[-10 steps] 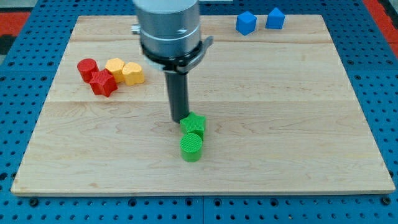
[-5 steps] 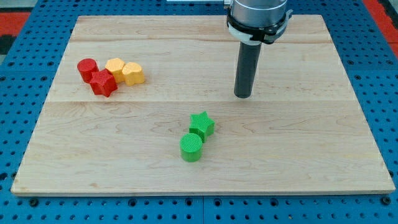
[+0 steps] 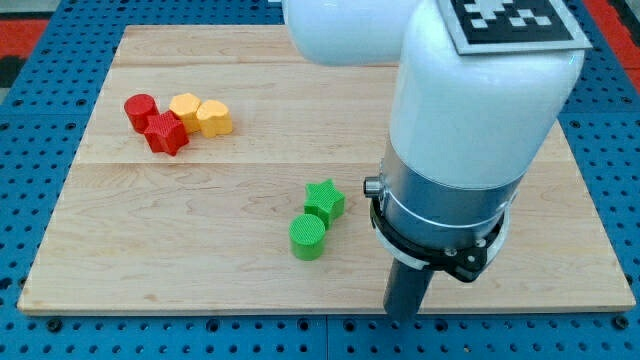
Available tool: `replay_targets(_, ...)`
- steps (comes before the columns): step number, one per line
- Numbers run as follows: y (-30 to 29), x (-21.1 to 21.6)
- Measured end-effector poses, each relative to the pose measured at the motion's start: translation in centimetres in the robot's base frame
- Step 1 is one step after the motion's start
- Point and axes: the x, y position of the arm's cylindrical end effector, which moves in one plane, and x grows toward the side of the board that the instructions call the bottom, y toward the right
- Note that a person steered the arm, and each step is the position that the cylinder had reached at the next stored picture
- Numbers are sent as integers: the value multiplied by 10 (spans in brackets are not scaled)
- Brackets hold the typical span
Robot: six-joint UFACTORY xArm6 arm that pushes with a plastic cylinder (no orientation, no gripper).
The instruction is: Push green blocks towards blue blocks
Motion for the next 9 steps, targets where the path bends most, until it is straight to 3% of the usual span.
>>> replay_targets(2, -101, -14)
replay_targets(9, -85, -103)
